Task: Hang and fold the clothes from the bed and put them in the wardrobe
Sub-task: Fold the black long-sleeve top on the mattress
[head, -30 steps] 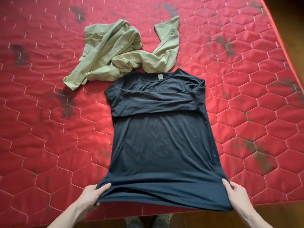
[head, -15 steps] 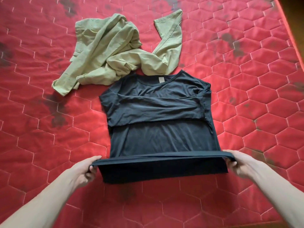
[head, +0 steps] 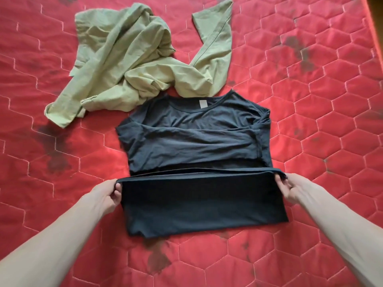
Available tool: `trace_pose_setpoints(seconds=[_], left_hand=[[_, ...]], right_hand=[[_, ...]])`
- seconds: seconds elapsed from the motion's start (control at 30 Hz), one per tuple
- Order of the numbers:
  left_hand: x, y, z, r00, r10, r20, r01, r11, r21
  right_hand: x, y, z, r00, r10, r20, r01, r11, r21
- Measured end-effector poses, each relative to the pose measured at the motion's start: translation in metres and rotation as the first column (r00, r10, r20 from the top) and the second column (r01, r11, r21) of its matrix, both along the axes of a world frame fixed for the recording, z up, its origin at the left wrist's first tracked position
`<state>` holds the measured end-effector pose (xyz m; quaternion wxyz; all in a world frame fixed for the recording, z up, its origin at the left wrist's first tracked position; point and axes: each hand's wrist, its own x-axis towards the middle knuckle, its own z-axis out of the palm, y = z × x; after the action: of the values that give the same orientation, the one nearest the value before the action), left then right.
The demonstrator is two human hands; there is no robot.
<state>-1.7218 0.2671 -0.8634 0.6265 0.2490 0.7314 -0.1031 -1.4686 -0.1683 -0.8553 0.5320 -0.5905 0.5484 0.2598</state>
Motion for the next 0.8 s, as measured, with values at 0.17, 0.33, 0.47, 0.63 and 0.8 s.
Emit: trace_pose_setpoints(seconds=[0.17,0.33,0.47,0.63,0.8], left_hand=[[0.004,-0.005,-0.002,0.971,0.198,0.136,-0.220,0.961,0.169],[0.003,-0.016,0.005,0.947,0.263,0.186,-0.315,0.878,0.361],[-0.012,-0.041,0.003,0.975,-0.212,-0.066,0.206,0.749,0.629],[-0.049,-0.087,0.009,0.364,-0.745,-0.558,0.750,-0.120,0.650],[-0.076,-0.113,-0.012,-0.303,-0.697,-0.650,0.561,-0.682,0.469]], right_hand=[[-0.003,0.009,-0.005,0.952,-0.097,0.289,0.121,0.990,-0.067],[-0.023,0.012,0.004,0.785,0.433,0.443,-0.282,0.886,-0.367],[-0.032,0.010,0.010,0.409,0.841,0.355,-0.547,0.537,-0.642],[-0.037,0.009,0.001,0.276,0.887,0.371,-0.593,0.461,-0.660],[-0.053,-0.017,-0.010,0.014,0.999,0.049,-0.491,0.050,-0.870]])
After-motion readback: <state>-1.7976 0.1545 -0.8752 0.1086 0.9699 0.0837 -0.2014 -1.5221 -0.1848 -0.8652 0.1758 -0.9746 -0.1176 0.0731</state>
